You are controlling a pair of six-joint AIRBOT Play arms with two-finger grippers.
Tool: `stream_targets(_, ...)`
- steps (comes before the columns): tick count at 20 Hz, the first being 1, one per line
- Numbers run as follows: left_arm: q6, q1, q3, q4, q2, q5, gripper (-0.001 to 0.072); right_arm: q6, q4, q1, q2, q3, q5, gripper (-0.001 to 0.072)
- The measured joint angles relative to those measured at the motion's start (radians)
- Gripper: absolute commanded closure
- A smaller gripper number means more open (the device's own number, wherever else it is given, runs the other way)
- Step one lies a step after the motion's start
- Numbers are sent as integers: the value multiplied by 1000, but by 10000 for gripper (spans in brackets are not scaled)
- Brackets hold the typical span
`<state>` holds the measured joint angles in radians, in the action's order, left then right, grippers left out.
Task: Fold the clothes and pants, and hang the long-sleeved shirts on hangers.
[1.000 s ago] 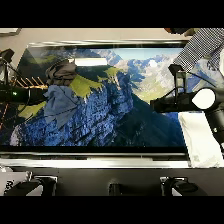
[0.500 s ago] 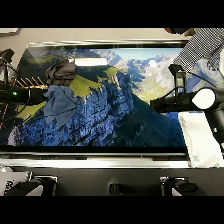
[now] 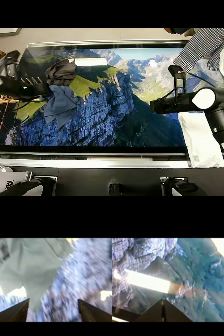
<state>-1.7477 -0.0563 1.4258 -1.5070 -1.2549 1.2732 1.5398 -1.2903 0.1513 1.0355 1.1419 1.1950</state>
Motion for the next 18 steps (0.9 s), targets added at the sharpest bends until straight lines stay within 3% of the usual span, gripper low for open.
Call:
stream_targets(4, -14, 1, 14, -119, -213, -126, 28, 0, 0, 0, 0, 0, 13, 675)
stream_targets(9, -82, 24, 24, -174, -397, -187, 37, 0, -1, 0, 0, 0, 19, 674)
stream_targets(10, -98, 30, 24, -177, -418, -194, 102, 0, -2, 0, 0, 0, 20, 674)
stream_targets(12, -126, 40, 26, -177, -447, -200, 686, 0, -2, 0, 0, 0, 21, 674)
stream_targets(15, -115, 43, 49, -121, -462, -172, 694, 5, -2, 0, 0, 0, 21, 673)
stream_targets(18, -32, 3, 102, 12, -441, -107, 694, 8, -5, 0, 0, 0, 27, 625)
